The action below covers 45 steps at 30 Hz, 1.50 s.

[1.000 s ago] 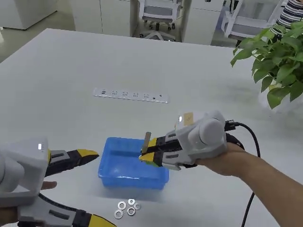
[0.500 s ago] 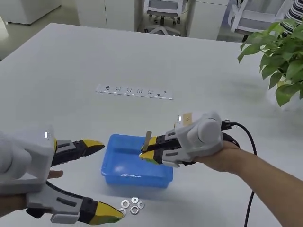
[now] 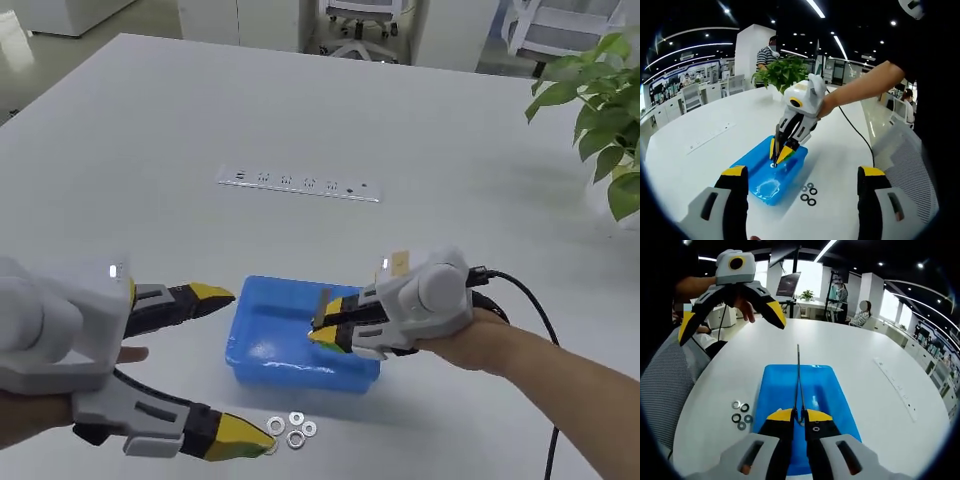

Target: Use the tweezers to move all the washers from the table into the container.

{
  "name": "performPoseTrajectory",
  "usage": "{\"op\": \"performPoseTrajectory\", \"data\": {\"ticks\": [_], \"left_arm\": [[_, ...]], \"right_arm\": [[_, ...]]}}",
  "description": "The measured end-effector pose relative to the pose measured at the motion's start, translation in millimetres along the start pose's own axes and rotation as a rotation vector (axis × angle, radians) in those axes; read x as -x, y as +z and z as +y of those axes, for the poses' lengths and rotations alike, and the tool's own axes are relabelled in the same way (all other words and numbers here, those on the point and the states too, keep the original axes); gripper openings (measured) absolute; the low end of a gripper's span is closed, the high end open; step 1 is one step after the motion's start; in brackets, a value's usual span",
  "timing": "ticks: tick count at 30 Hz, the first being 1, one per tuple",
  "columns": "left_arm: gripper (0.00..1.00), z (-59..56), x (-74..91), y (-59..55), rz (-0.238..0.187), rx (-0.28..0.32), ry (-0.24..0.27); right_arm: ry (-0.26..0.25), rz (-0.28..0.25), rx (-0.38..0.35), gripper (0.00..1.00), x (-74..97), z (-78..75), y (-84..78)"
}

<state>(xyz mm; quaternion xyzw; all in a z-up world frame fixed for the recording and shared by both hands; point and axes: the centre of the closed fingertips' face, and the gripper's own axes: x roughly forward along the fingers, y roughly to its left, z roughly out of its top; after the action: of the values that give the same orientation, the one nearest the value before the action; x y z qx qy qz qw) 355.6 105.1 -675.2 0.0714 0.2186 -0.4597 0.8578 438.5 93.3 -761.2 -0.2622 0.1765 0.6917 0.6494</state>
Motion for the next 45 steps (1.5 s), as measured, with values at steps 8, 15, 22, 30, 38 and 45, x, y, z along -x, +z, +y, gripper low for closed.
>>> {"op": "performPoseTrajectory", "data": {"ticks": [8, 15, 22, 30, 38, 45], "left_arm": [[0.87, 11.4, -8.6, 8.9, -0.016, -0.023, -0.009], [0.72, 20.2, -20.0, 15.8, -0.007, -0.056, -0.033], [0.5, 29.7, -35.3, 16.8, 0.015, -0.115, -0.039], [0.3, 41.4, -55.7, 21.9, 0.017, -0.155, -0.039], [0.23, 49.3, -70.0, 22.7, 0.018, -0.165, -0.051], [0.15, 55.8, -77.9, 22.6, 0.017, -0.169, -0.063]], "right_arm": [[0.019, 0.021, -0.009, 0.09, -7.2, 0.6, -11.3], [0.019, 0.017, -0.025, 0.09, -8.6, -0.8, -11.9], [0.023, 0.024, -0.027, 0.09, -9.1, -1.0, -12.0], [0.027, 0.03, -0.023, 0.09, -9.7, -0.8, -11.8], [0.029, 0.032, -0.019, 0.09, -9.7, 0.0, -11.5], [0.032, 0.035, -0.01, 0.09, -9.7, 1.3, -11.4]]}}
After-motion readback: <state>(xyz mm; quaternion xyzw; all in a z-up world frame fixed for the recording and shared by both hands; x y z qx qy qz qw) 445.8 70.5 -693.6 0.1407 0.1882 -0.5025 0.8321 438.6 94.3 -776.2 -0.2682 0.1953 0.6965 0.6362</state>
